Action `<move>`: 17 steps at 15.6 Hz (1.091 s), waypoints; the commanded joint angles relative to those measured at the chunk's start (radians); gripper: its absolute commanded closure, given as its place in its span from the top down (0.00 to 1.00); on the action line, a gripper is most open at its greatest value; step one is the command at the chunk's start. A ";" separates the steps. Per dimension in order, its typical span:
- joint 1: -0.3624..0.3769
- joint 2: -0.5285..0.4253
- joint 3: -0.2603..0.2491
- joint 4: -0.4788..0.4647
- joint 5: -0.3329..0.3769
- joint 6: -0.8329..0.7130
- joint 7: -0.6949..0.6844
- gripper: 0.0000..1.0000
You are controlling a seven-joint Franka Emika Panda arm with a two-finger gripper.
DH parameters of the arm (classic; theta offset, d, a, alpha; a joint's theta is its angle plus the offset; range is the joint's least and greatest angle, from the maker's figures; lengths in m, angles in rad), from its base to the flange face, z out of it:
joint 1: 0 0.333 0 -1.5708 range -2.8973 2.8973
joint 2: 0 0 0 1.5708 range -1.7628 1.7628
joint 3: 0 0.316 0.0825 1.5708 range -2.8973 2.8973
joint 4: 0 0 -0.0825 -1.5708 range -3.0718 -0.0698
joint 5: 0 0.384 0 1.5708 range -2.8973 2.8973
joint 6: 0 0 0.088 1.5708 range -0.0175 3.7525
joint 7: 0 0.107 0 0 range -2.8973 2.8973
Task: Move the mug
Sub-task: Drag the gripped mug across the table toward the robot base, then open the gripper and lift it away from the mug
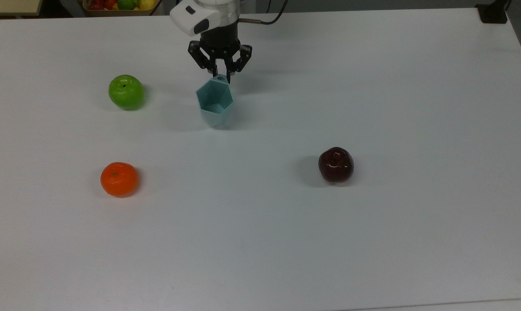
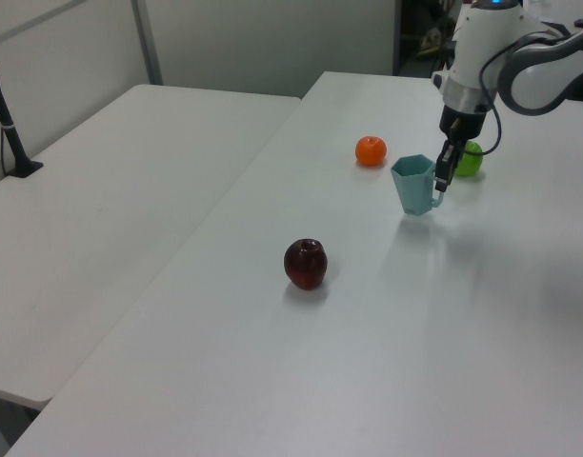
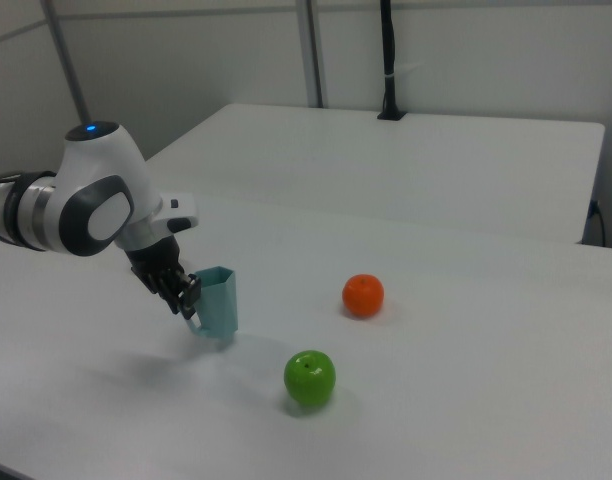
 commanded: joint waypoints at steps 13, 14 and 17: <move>-0.002 -0.084 0.010 -0.138 0.003 0.009 -0.001 0.72; -0.004 -0.084 0.010 -0.133 0.004 0.006 -0.001 0.76; -0.006 -0.089 0.010 -0.080 0.004 -0.101 -0.004 0.92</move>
